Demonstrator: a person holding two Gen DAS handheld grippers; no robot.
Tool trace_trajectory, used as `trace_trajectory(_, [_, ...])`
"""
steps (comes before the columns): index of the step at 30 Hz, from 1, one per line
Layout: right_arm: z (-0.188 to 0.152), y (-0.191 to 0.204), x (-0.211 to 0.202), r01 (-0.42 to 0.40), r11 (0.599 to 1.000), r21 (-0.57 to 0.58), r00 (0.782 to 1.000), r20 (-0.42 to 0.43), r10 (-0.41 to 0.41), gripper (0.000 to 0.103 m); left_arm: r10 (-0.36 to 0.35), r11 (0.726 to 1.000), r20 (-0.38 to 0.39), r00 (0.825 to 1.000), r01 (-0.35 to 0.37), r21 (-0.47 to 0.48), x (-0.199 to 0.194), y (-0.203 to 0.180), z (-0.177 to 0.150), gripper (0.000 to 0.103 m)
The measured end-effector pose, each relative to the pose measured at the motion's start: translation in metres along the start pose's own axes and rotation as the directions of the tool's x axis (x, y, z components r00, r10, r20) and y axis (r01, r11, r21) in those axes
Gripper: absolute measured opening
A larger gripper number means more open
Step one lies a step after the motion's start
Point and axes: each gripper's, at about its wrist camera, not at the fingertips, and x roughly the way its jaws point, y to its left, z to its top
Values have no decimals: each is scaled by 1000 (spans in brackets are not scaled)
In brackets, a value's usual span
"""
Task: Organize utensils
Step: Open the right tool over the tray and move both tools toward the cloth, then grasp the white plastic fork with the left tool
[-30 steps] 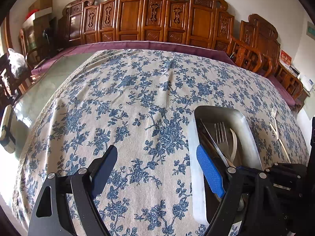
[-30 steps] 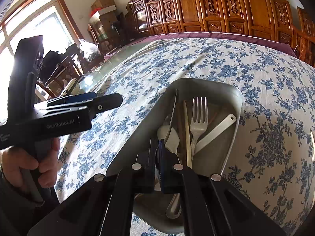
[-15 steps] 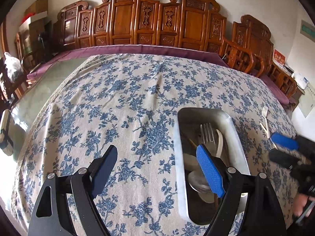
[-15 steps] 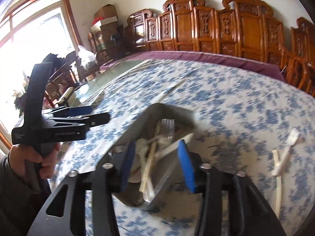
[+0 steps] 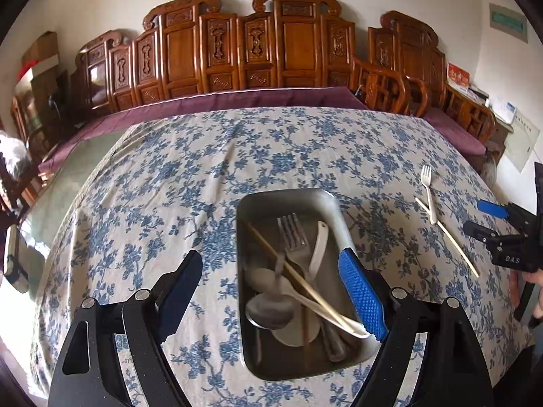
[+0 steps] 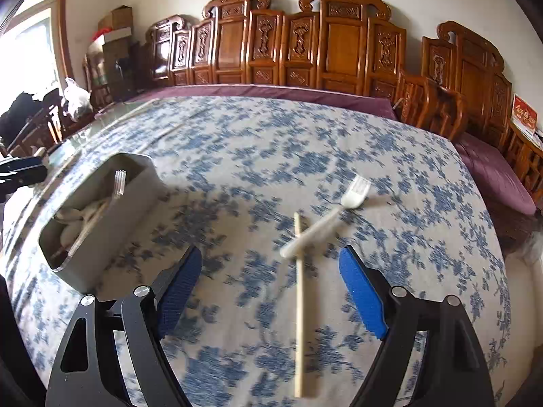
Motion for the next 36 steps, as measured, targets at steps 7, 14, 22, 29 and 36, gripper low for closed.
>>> trace_trajectory(7, [-11, -24, 4, 2, 1000, -1, 999, -35, -2, 85, -27, 998, -9, 1000, 28, 59, 1, -49, 3, 79])
trace_trajectory(14, [-18, -56, 5, 53, 998, 39, 997, -58, -50, 85, -75, 985, -34, 997, 79, 152, 17, -110, 12, 79])
trace_trajectory(22, [-24, -92, 9, 98, 991, 87, 993, -73, -92, 85, -118, 963, -71, 990, 132, 234, 58, -176, 34, 79])
trace_trajectory(29, [-29, -114, 17, 90, 985, 150, 992, -100, -75, 85, -160, 945, -125, 979, 189, 267, 107, -225, 65, 78])
trace_trajectory(36, [-33, -134, 13, 91, 969, 230, 992, -101, -69, 85, -169, 940, -220, 961, 224, 255, 162, -259, 79, 58])
